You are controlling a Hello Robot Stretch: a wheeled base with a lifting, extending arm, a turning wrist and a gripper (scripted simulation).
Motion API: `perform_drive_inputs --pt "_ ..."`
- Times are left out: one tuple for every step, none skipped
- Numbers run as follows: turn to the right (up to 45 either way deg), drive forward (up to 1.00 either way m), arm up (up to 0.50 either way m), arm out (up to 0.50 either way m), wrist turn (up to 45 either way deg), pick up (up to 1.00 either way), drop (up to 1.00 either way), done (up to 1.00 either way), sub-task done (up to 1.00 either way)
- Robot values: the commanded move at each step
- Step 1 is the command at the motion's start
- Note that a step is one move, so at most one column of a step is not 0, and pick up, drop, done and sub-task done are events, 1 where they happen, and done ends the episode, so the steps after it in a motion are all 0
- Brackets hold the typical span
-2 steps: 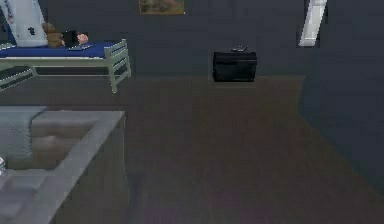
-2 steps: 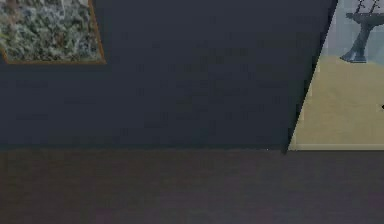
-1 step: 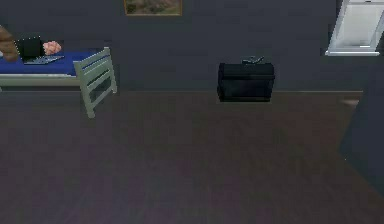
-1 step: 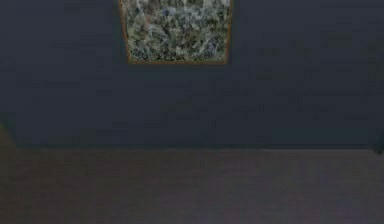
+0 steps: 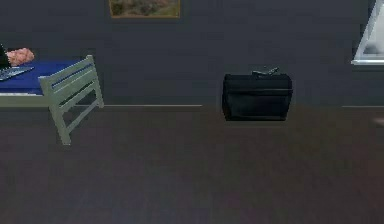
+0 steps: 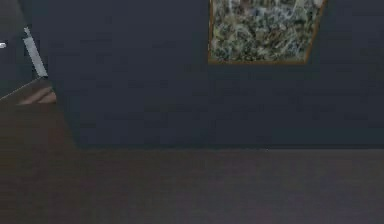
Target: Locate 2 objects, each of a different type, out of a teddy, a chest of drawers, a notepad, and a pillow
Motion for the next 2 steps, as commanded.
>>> perform_drive_inputs --pt "-42.0 0.00 0.00 0.00 0.0 0.00 0.00 0.00 0.00" --pt "0.0 0.45 0.00 0.00 0.0 0.00 0.00 0.00 0.00"
